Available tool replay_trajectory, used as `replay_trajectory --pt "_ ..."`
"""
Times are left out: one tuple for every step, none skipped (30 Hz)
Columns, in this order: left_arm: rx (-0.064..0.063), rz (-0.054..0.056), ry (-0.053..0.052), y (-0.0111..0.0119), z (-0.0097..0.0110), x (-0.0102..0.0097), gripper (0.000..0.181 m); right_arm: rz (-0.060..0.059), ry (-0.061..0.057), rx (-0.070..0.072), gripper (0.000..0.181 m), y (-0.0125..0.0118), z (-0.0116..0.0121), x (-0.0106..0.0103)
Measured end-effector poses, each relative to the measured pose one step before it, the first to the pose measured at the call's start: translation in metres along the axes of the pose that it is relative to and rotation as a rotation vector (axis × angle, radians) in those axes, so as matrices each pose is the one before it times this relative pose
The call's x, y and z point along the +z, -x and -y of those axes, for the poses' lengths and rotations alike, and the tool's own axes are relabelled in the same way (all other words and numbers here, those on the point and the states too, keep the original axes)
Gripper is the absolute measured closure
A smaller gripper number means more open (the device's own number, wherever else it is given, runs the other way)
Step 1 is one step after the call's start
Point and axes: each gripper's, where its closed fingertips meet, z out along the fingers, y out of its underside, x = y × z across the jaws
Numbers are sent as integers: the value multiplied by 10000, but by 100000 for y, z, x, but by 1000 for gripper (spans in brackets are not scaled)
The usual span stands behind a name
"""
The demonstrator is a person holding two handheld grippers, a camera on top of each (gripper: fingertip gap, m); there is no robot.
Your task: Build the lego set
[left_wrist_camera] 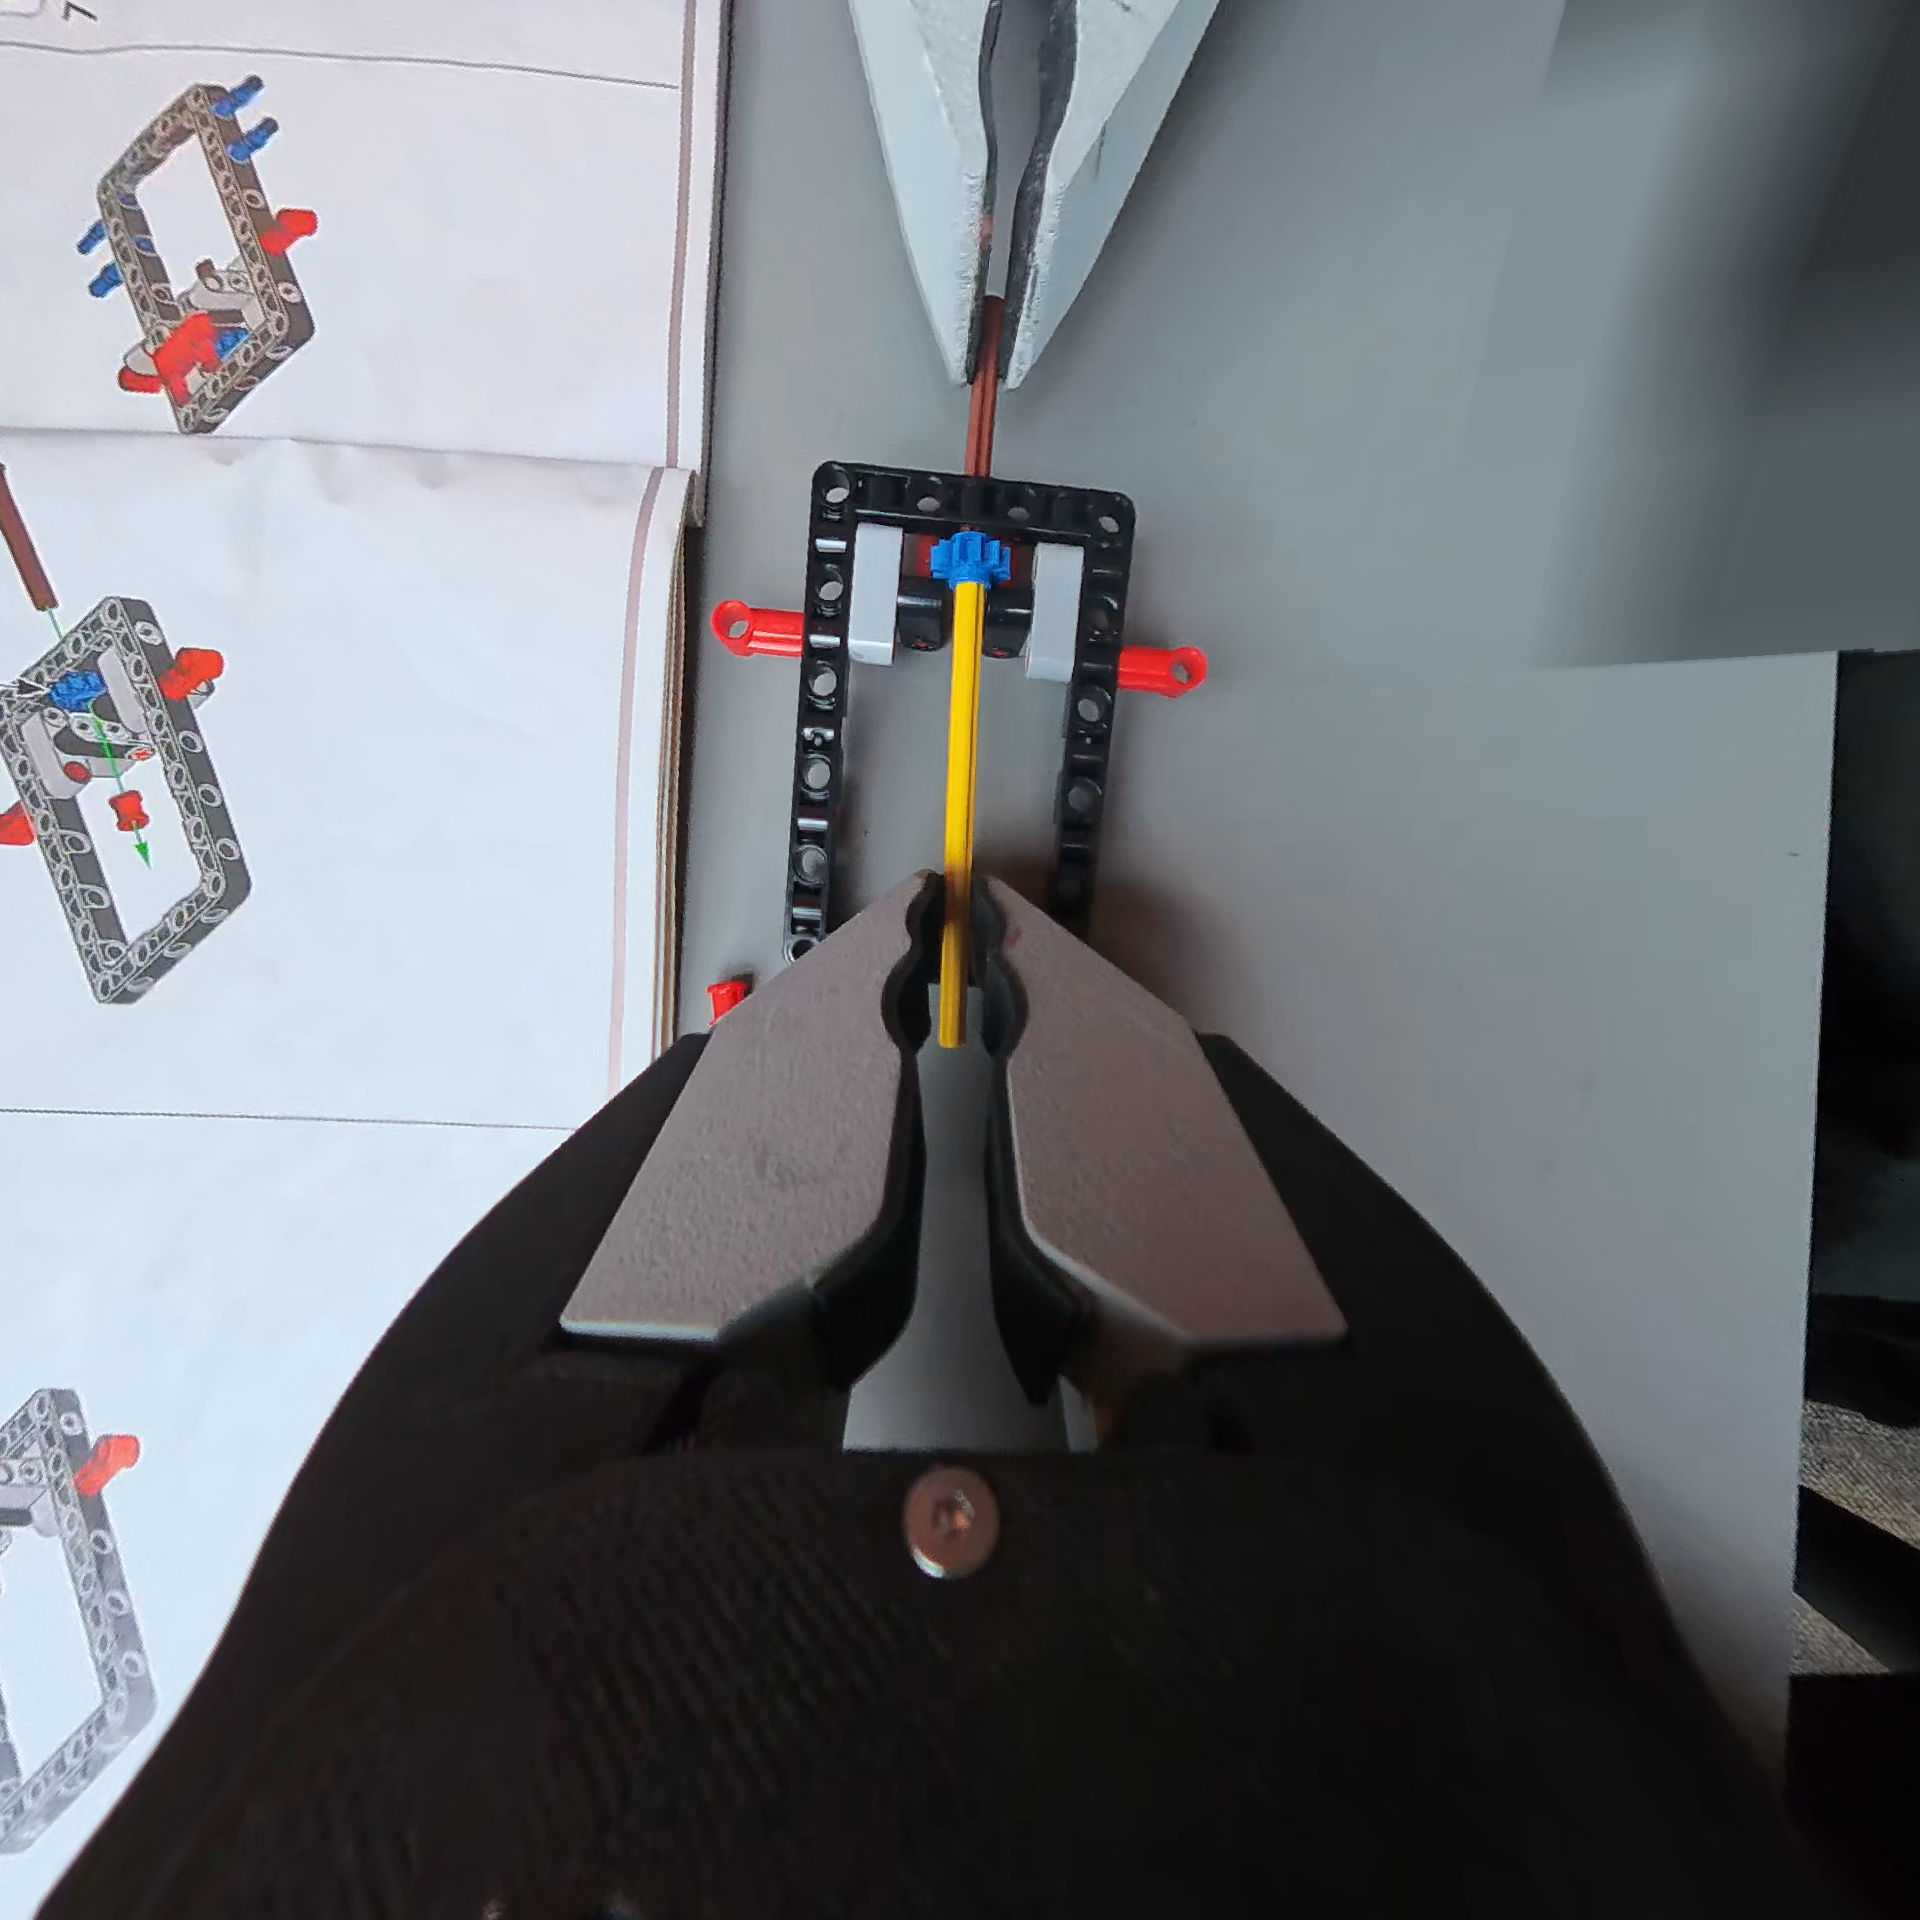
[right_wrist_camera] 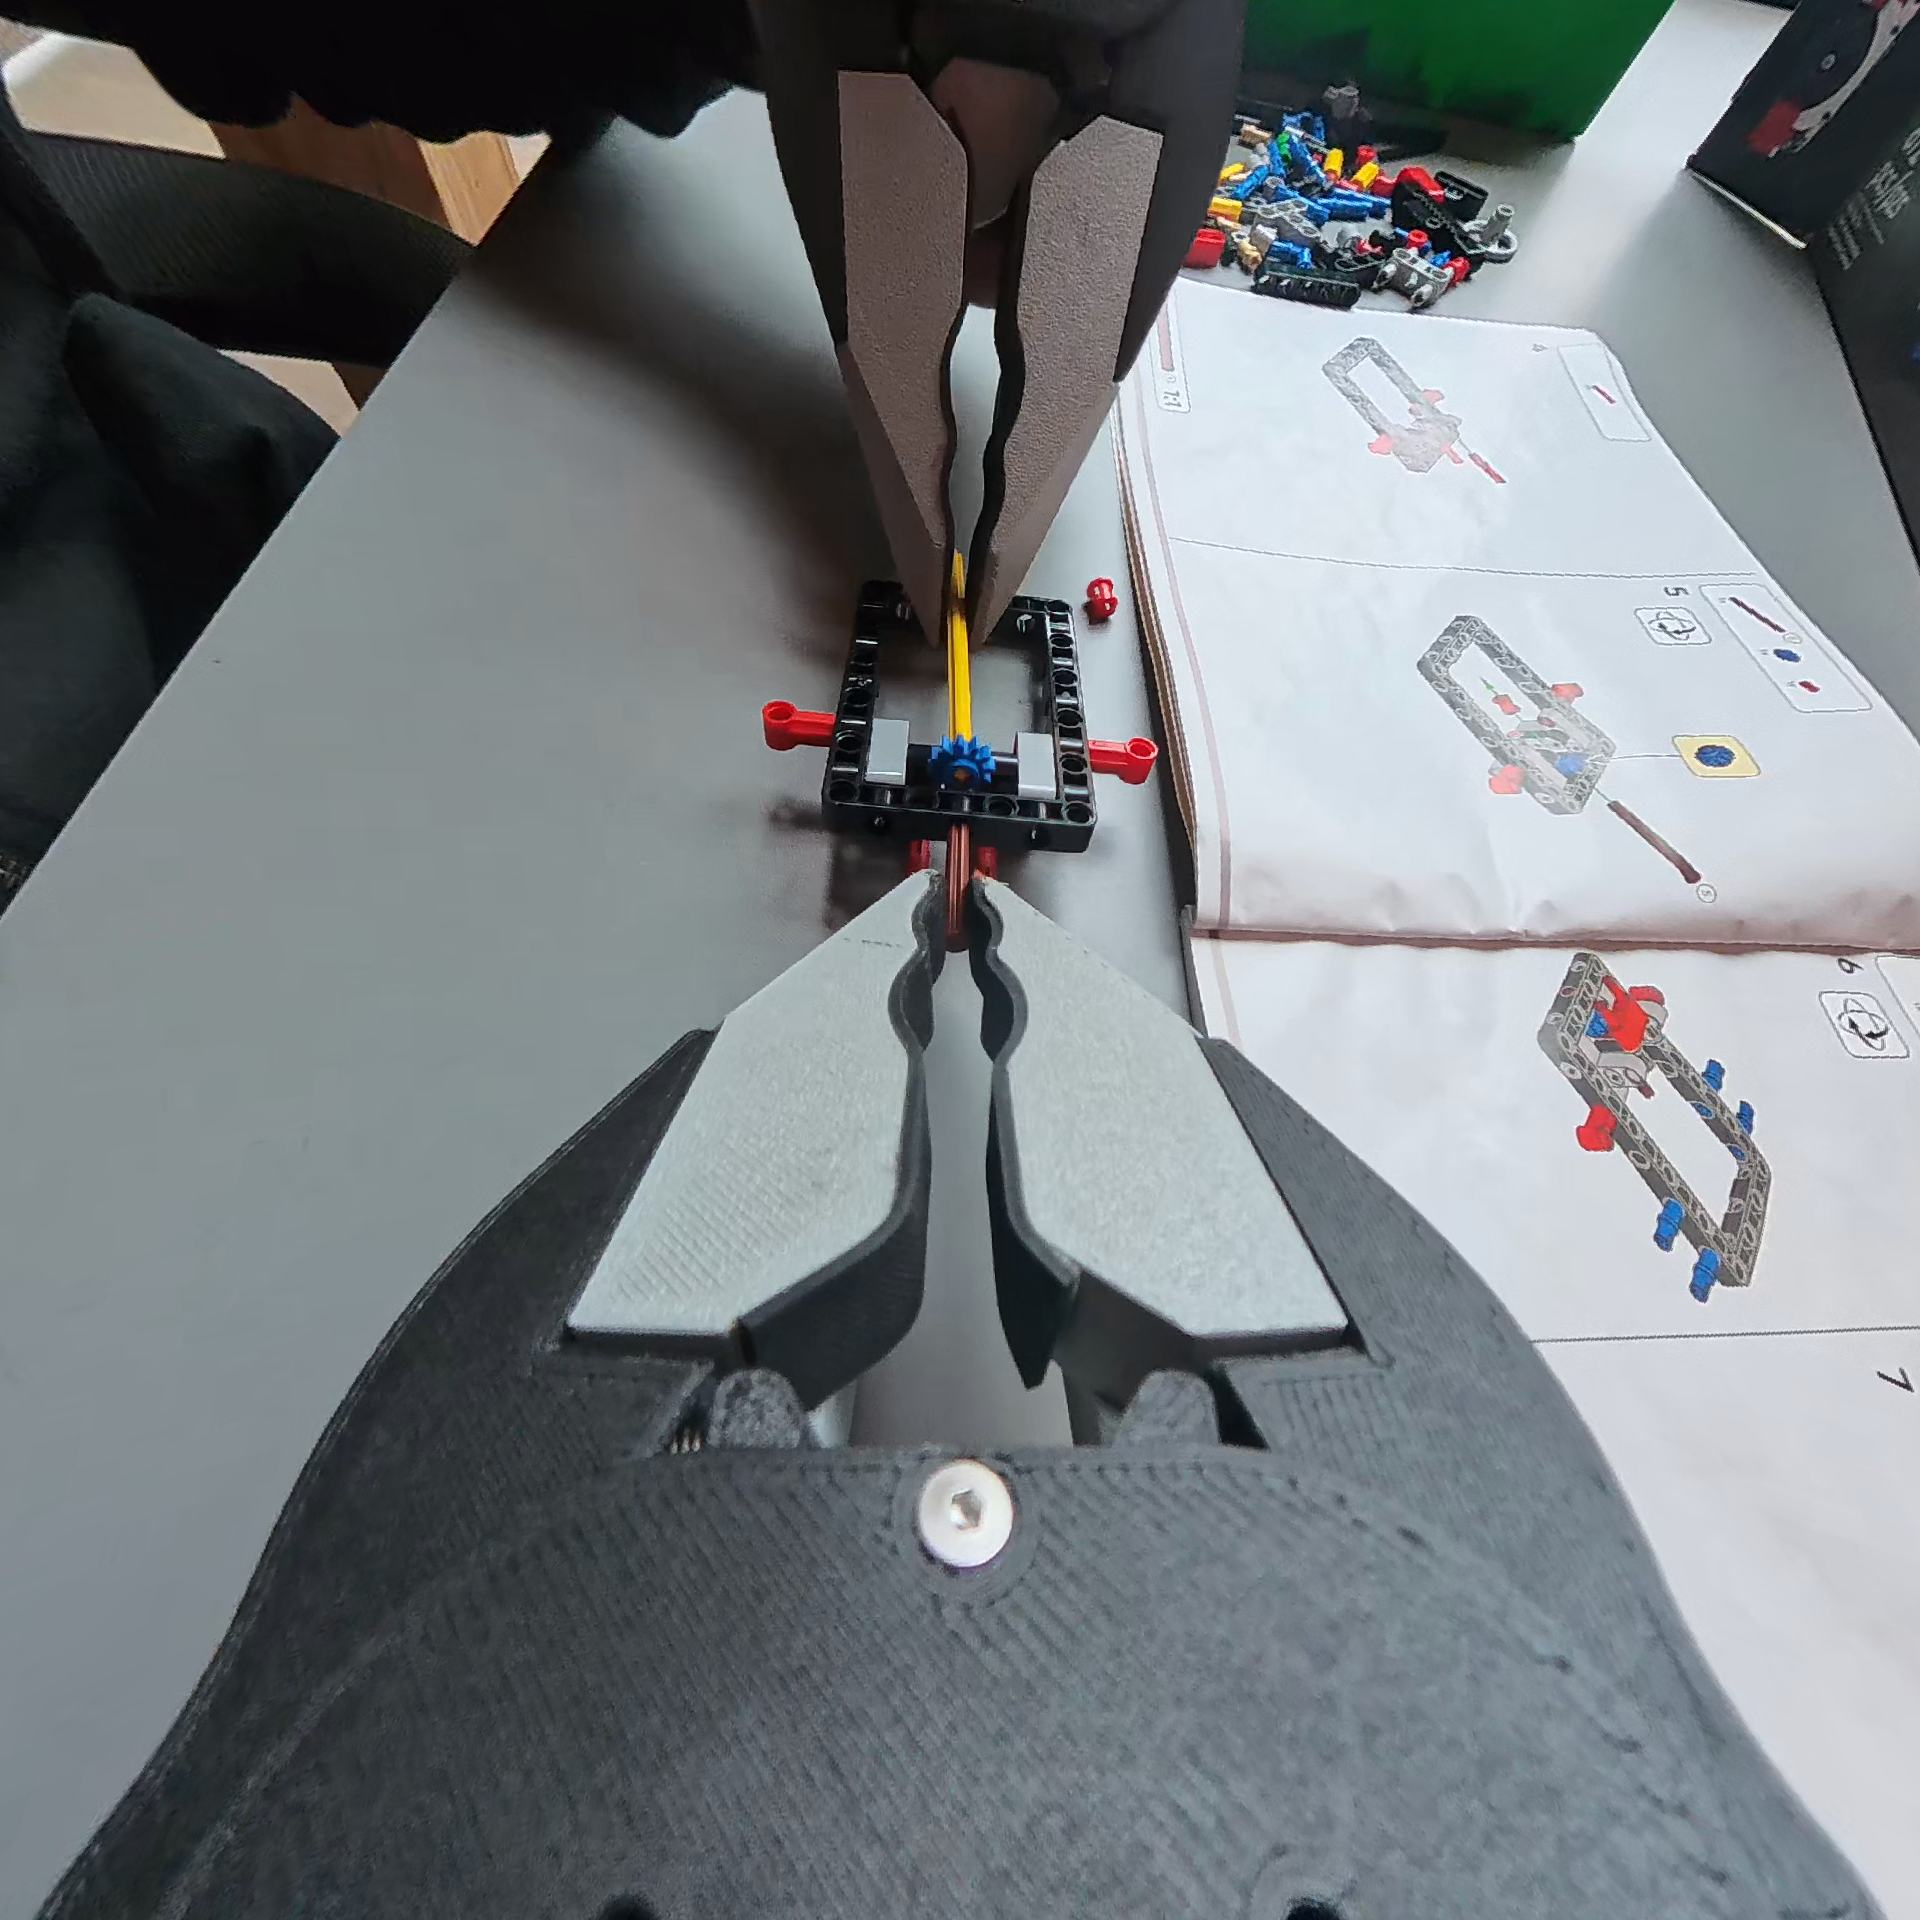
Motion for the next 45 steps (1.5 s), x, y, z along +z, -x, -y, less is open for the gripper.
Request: replay_trajectory --pt "54 18 33 23 34 44 179 11 -13 46 181 -37 -3 -29" --pt "-3 -6 60 20 12 32 179 7 -6 42 181 -46 -5 -22" --pt "-26 -14 72 20 -7 7 179 12 14 21 181 -3 -35 -9" --pt "29 4 54 36 -1 6 179 14 6 2 181 14 -13 -10" --pt "45 31 30 73 3 13 178 5 -9 -5 181 3 6 -5" --pt "1 5 12 49 -2 0 178 -12 1 0 181 -10 2 5" --pt "-37 -6 -8 24 4 -4 178 -13 3 3 181 -23 -2 4" --pt "-15 13 -44 18 5 -1 178 -5 -2 5 181 -10 -1 -4" --pt "-12 24 -80 18 -2 -7 179 -11 -3 7 181 -32 15 4" --pt "-51 14 -112 8 6 -4 178 -18 -1 -4 181 -29 9 13" --pt "-75 1 -143 -2 8 -8 178 -16 1 -12 181 -24 10 17" --pt "-93 -18 -169 -15 5 -17 179 -21 2 -21 181 -31 22 17" --pt "-114 -25 -182 -8 11 -14 178 -36 4 -16 181 -47 10 20" --pt "-106 -45 -175 -42 8 -7 178 -19 2 -4 181 -43 -5 16" --pt "-90 -45 -147 -55 12 -4 178 -3 0 11 181 -39 5 15" --pt "-62 -11 -141 4 20 4 178 10 2 21 181 -14 -6 1" --pt "-25 1 -131 -3 12 -7 178 7 -6 -3 181 -14 11 11" --pt "2 13 -105 9 -3 -19 178 6 -1 -24 181 -8 0 18" --pt "-41 8 -121 4 -2 -23 178 26 10 -18 181 -12 2 25" --pt "-104 -1 -151 11 7 -5 178 33 5 -13 181 -27 16 24" --pt "-91 -5 -136 -6 -5 -37 178 40 -8 -1 181 -37 16 28" --pt "-49 45 8 22 -70 -69 178 47 -16 -9 181 -18 43 56" --pt "99 102 6 10 -39 -35 178 30 12 -60 181 6 33 69" --pt "75 65 3 -7 -47 -43 178 -12 4 -134 181 -20 36 48" --pt "-21 1 -6 -14 -35 -43 178 -40 3 -161 181 -27 24 52" --pt "-65 -27 -5 23 -26 -47 178 -34 -3 -147 181 -2 32 49" --pt "-45 -29 -4 10 -14 -16 178 -21 12 -157 181 36 18 20" --pt "-16 -17 1 2 0 -5 178 -38 15 -200 181 9 13 4" --pt "-3 -5 -1 5 4 1 178 -59 16 -269 181 17 16 -9" --pt "-6 -1 -1 2 5 -11 178 -80 32 -344 181 6 8 -4" --pt "3 24 -2 18 -14 -15 178 -99 60 -378 181 -6 6 11" --pt "0 32 -2 22 -31 -48 178 -116 75 -359 181 -48 1 10" --pt "-33 21 -5 15 -49 -60 178 -97 51 -317 181 -55 31 33" --pt "-35 23 -6 26 -51 -64 178 -71 46 -274 181 -43 29 57" --pt "-26 29 -6 15 -65 -75 178 -75 46 -244 181 -48 10 69" --pt "-3 39 -5 18 -39 -57 178 -75 29 -220 181 -55 26 40" --pt "0 34 -3 27 -37 -40 178 -64 21 -191 181 -31 22 23" --pt "-7 13 -6 12 -17 -39 178 -69 0 -161 181 -27 47 -3" --pt "-6 -3 -5 -5 -4 -24 178 -56 -16 -93 181 -35 42 7" --pt "-15 35 -4 60 4 -2 178 -22 28 -16 181 -31 -46 37" --pt "3 35 -3 39 -8 -9 178 7 15 -2 181 11 -35 24" --pt "38 33 -19 -10 23 -38 179 -8 -31 -16 181 11 6 18" --pt "120 -18 -43 -144 49 -45 179 2 -7 -1 181 12 -13 3" --pt "160 -7 -49 -178 51 -56 179 34 11 34 181 47 -20 25" --pt "146 47 -53 -91 62 -41 179 19 -4 34 181 5 10 27"
